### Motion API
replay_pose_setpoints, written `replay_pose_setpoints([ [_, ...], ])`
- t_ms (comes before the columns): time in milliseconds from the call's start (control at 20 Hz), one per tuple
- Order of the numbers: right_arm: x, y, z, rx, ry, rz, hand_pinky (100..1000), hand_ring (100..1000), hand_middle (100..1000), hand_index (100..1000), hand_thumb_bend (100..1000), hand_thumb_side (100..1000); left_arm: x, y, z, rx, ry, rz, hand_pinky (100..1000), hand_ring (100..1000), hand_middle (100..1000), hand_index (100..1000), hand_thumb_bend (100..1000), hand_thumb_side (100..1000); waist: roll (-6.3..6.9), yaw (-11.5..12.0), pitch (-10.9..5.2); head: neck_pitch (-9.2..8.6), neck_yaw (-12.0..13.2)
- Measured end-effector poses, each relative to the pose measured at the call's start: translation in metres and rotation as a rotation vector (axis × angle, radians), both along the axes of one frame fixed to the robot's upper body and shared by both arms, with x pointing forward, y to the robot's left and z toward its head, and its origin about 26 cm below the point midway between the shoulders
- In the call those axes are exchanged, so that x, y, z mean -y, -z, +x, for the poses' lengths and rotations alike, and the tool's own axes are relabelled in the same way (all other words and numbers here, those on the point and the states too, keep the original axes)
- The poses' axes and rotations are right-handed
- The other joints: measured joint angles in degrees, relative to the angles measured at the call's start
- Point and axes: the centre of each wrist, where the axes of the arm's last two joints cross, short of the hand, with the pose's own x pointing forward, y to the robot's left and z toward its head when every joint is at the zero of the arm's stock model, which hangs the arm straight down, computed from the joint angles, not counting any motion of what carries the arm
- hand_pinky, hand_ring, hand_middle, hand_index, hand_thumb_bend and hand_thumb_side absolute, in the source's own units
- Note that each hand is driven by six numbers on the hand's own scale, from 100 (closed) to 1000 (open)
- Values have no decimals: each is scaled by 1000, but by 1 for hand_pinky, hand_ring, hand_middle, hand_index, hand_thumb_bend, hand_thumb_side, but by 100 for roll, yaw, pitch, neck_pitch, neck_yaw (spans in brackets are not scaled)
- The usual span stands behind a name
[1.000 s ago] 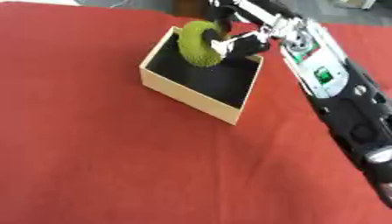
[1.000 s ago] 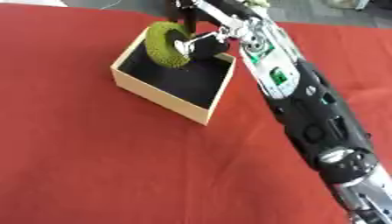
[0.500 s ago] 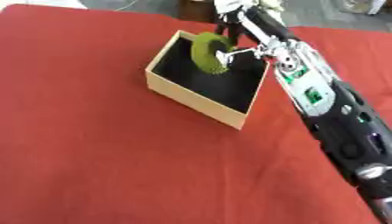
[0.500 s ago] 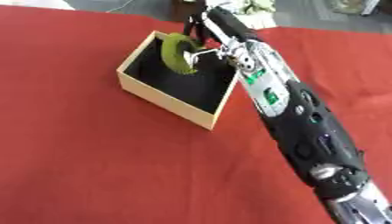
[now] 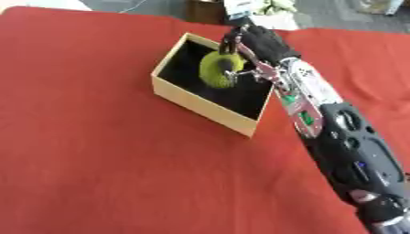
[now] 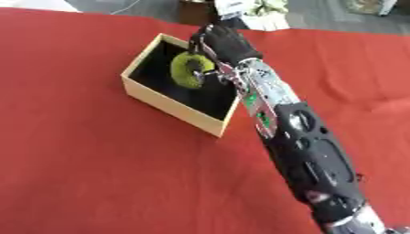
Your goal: Pick up objects on the table and place them in the box.
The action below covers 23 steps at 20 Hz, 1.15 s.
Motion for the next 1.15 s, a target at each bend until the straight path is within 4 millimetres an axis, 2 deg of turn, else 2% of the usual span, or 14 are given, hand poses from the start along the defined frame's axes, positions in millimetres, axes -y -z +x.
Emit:
replay_pose_setpoints([
  [250, 4, -4, -1, 1, -13, -55, 816, 835, 694, 787, 116, 100, 0, 0, 0, 0, -1, 0, 551, 874, 887, 651, 168, 727, 0, -34, 2, 77, -141],
  [550, 12, -18, -10, 68, 2, -17, 805, 834, 689, 789, 100, 100, 0, 0, 0, -1, -4, 3, 551, 874, 886, 651, 168, 725, 1, -67, 7, 103, -291],
  [750, 21, -36, -22, 167, 28, 78, 779, 827, 677, 777, 100, 100, 0, 0, 0, 3, -6, 2, 551, 873, 885, 651, 167, 722, 11, -94, 7, 101, -287],
  [950, 43, -61, -42, 322, 77, 301, 763, 825, 664, 779, 100, 100, 0, 0, 0, 9, -11, 0, 551, 872, 884, 651, 164, 716, 50, -144, 9, 98, -283],
  [1100, 67, -75, -55, 422, 125, 491, 791, 862, 707, 804, 100, 365, -1, 0, 0, 19, -18, -3, 552, 869, 882, 652, 158, 708, 80, -177, 28, 96, -266],
  [1150, 75, -77, -58, 444, 137, 544, 801, 877, 726, 810, 100, 490, -1, 0, 0, 24, -22, -4, 552, 868, 881, 653, 156, 704, 98, -190, 35, 96, -248],
])
